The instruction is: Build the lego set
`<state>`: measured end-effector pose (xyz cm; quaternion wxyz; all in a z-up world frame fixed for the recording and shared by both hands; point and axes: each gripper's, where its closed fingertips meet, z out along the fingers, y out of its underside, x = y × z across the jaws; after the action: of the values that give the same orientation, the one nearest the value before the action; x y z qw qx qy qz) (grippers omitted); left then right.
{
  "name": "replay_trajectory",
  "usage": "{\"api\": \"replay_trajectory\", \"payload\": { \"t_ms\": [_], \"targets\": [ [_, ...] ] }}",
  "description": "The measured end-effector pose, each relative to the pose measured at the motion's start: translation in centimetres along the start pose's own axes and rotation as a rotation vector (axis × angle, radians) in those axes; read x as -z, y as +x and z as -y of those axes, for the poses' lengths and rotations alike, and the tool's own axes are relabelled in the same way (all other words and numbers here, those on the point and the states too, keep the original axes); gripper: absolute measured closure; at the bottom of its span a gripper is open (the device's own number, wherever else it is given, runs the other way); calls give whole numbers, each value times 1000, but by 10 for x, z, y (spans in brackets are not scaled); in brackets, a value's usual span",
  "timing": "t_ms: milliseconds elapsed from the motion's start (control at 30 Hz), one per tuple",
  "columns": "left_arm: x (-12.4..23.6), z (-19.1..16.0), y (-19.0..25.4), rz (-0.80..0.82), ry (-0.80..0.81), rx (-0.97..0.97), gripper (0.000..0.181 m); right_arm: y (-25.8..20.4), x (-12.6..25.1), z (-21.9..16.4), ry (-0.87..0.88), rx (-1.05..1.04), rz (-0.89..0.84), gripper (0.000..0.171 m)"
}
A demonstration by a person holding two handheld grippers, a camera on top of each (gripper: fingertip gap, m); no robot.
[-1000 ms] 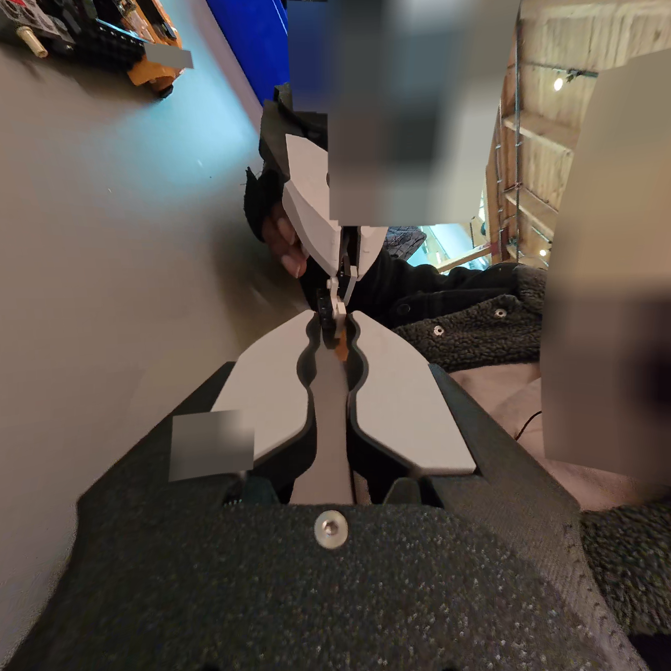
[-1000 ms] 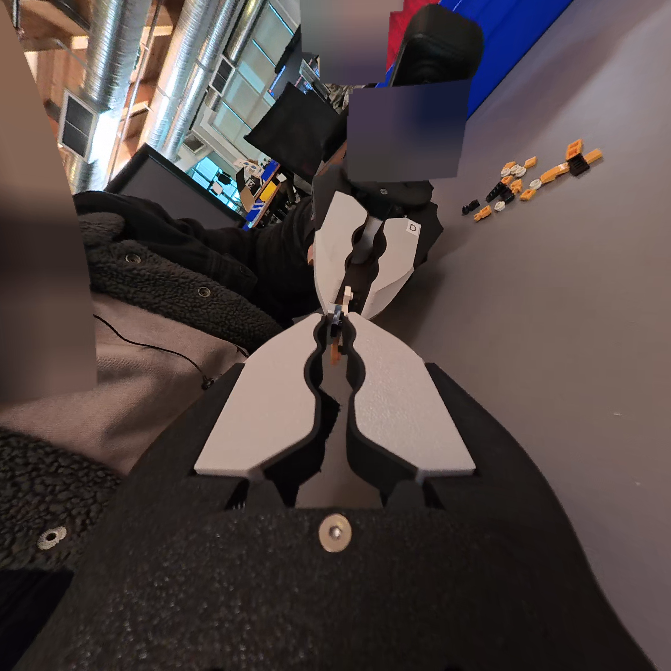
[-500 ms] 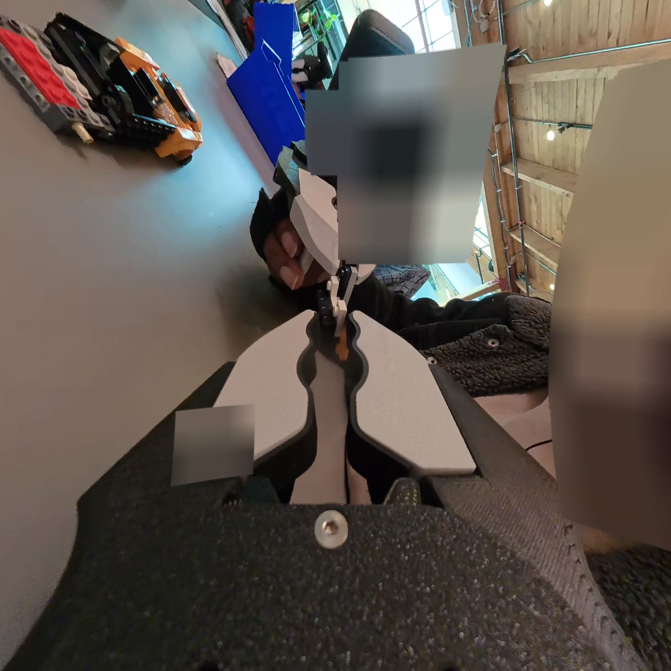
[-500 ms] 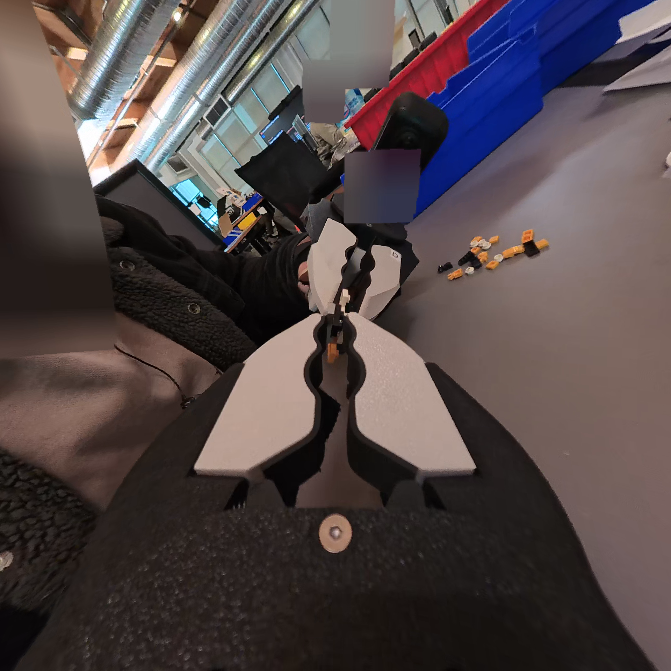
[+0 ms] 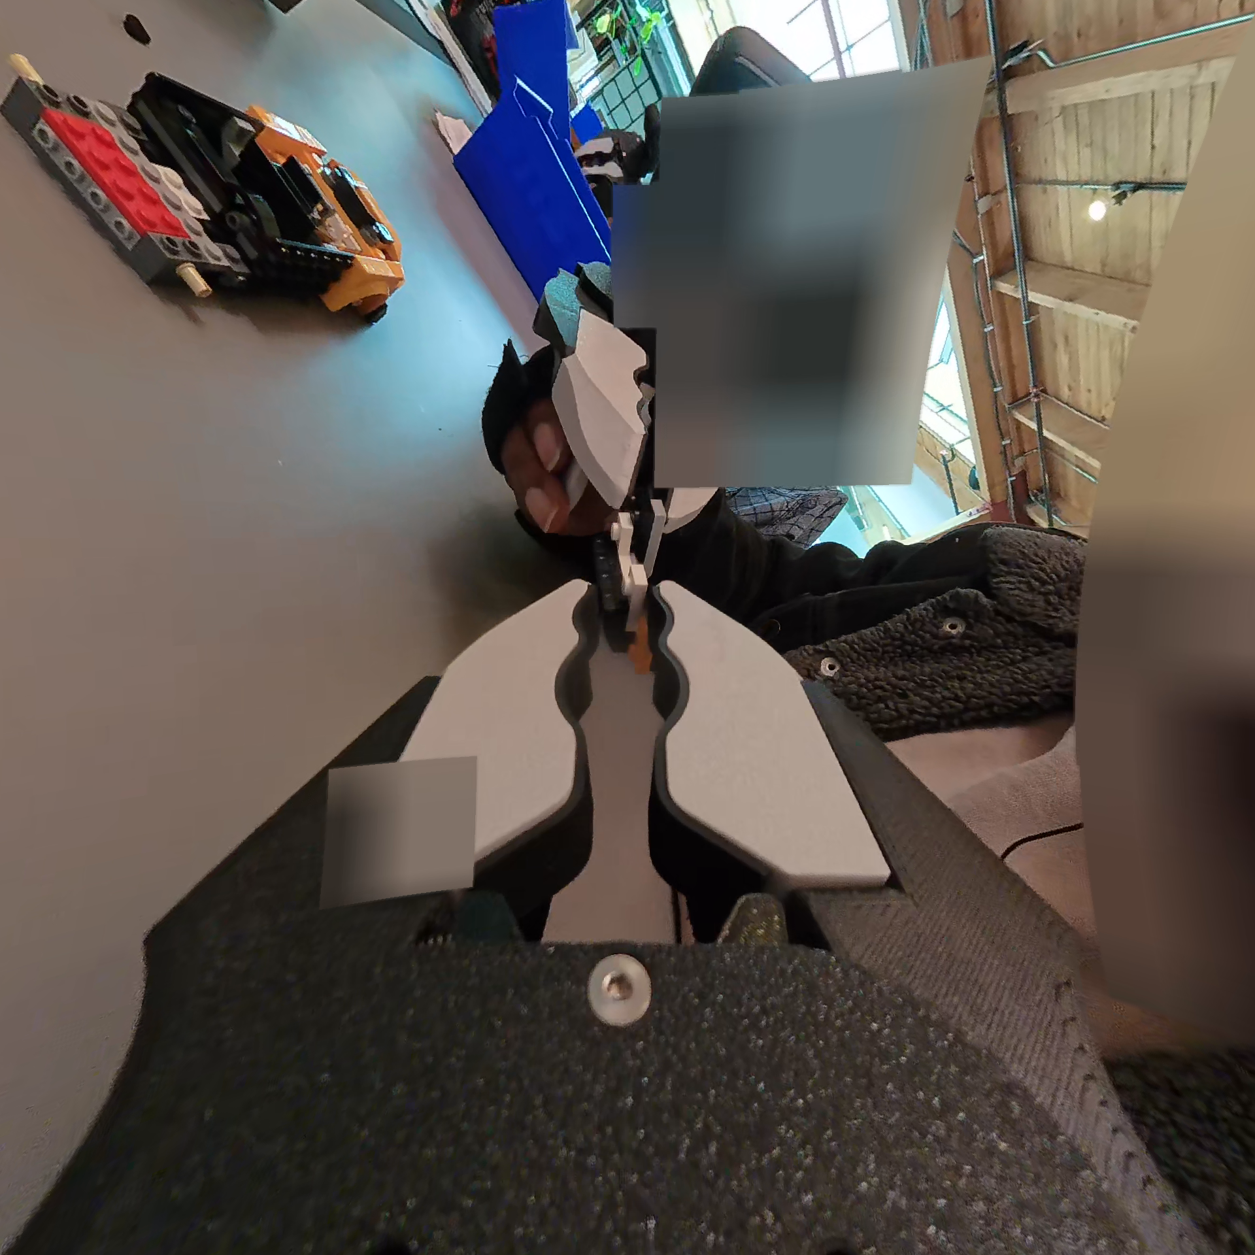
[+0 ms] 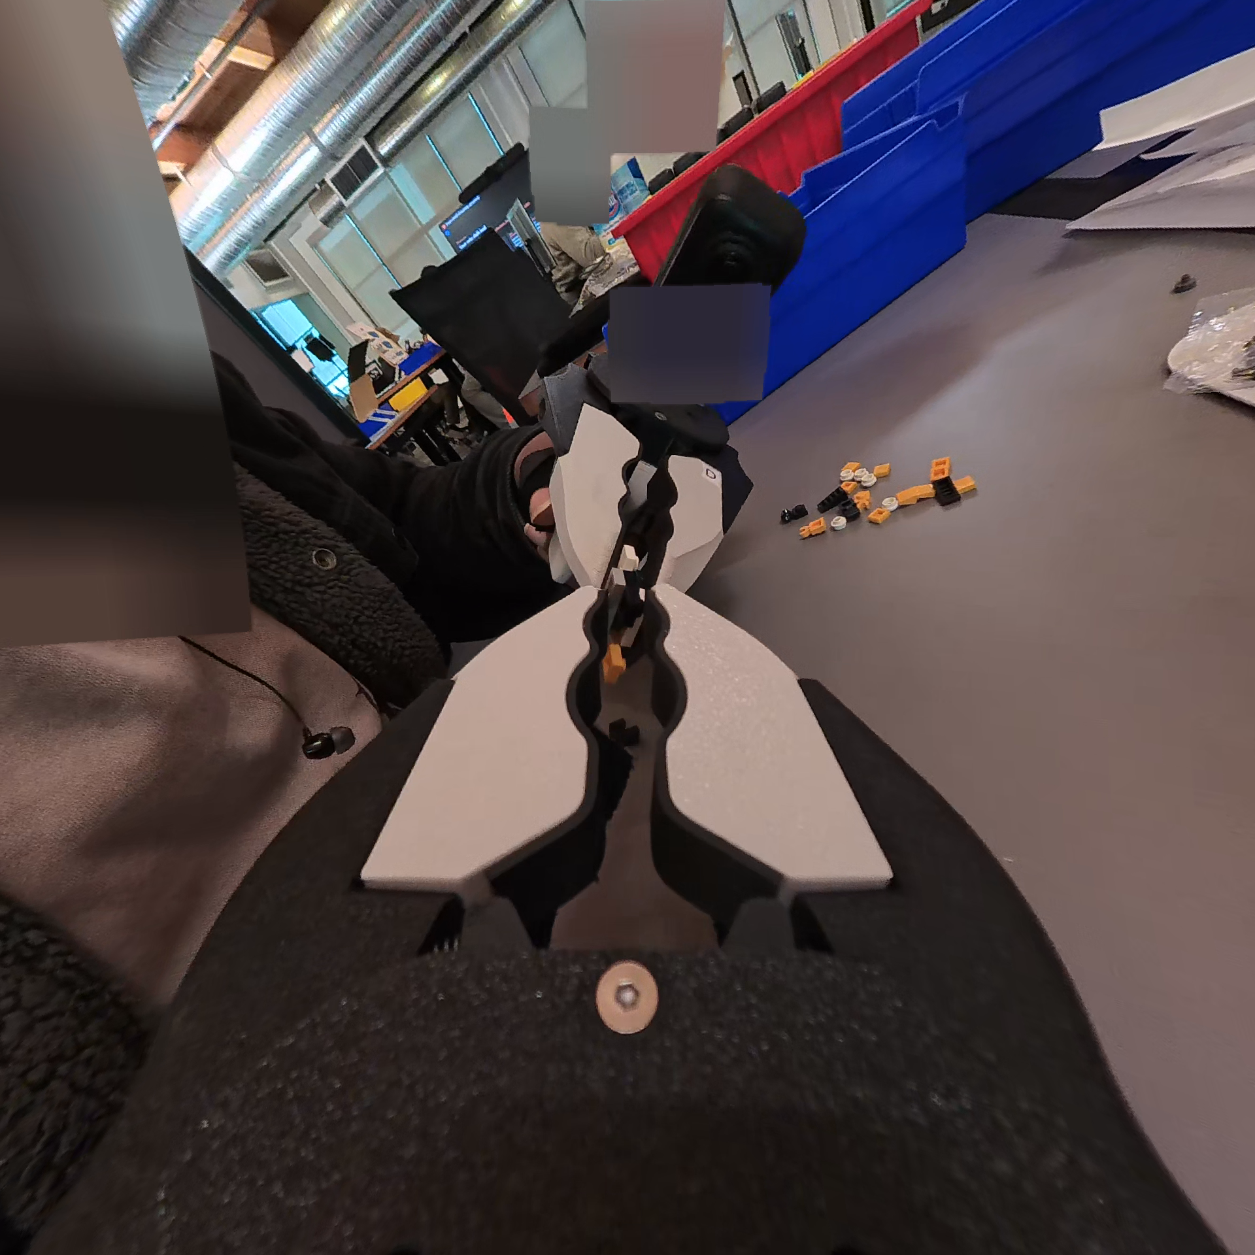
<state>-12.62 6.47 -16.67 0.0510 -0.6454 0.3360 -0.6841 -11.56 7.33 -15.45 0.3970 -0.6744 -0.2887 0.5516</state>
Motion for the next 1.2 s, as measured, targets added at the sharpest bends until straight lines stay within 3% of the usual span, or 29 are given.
{"api": "replay_trajectory", "payload": {
  "t_ms": [300,800,1200],
  "targets": [
    [0,0,6,2,-7,-63,168,-4,0,4,28,9,20,161],
    [5,8,1,-71,68,62,168,6,-3,12,76,-51,-71,162],
    [6,11,1,-67,84,47,168,8,-2,14,89,-77,-82,162]
  ]
}}
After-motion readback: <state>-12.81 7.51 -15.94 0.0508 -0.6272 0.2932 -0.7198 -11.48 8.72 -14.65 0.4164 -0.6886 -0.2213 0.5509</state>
